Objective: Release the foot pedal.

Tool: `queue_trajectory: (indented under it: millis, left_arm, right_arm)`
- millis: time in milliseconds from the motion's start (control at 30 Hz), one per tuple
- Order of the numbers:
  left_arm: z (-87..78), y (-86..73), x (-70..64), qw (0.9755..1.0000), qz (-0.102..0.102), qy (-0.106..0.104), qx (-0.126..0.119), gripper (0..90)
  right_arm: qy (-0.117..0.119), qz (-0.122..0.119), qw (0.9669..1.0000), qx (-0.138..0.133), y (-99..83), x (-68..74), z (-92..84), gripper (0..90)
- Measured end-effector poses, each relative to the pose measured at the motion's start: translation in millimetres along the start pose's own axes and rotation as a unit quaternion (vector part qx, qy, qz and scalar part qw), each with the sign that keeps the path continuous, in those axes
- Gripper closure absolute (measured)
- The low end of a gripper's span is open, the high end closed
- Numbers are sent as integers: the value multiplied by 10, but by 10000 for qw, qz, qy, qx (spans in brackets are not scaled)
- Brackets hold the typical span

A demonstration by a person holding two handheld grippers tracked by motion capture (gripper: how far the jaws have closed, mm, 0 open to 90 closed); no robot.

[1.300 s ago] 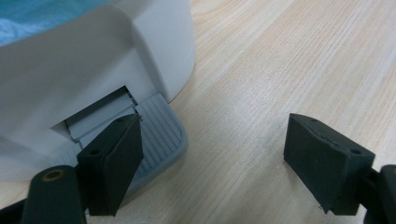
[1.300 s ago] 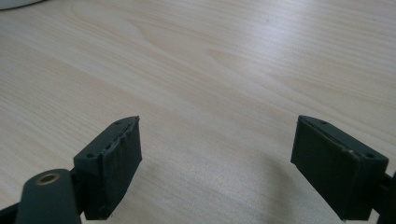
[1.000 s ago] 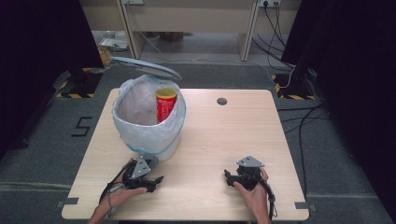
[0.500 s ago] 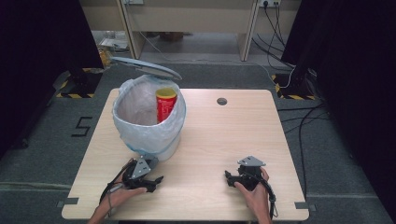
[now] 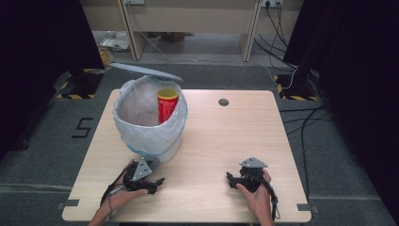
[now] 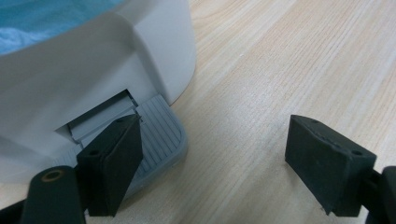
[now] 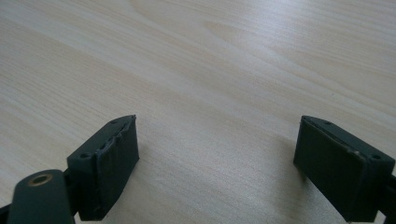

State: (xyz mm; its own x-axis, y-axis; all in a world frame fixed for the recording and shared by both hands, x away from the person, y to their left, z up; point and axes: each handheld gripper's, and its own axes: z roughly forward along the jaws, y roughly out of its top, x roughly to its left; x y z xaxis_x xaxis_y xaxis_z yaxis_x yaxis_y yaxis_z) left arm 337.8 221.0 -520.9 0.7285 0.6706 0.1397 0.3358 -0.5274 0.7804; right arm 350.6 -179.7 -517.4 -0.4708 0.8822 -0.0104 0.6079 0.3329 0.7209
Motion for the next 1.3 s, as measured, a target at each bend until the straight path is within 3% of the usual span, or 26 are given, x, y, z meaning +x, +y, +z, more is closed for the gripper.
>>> queue_trajectory:
  millis: [533, 1033, 1300]
  left_arm:
    - [-69, 39, 11, 9997, -98, 55, -234, 192]
    - [-391, 113, 146, 9988, -293, -146, -364, 197]
    - [-505, 36, 181, 9982, -441, -212, -336, 194]
  right_arm:
    - [1, 2, 10000, -1, 0, 0, 0, 139]
    - [4, -1, 10000, -7, 0, -1, 2, 138]
    - [5, -1, 10000, -7, 0, -1, 2, 138]
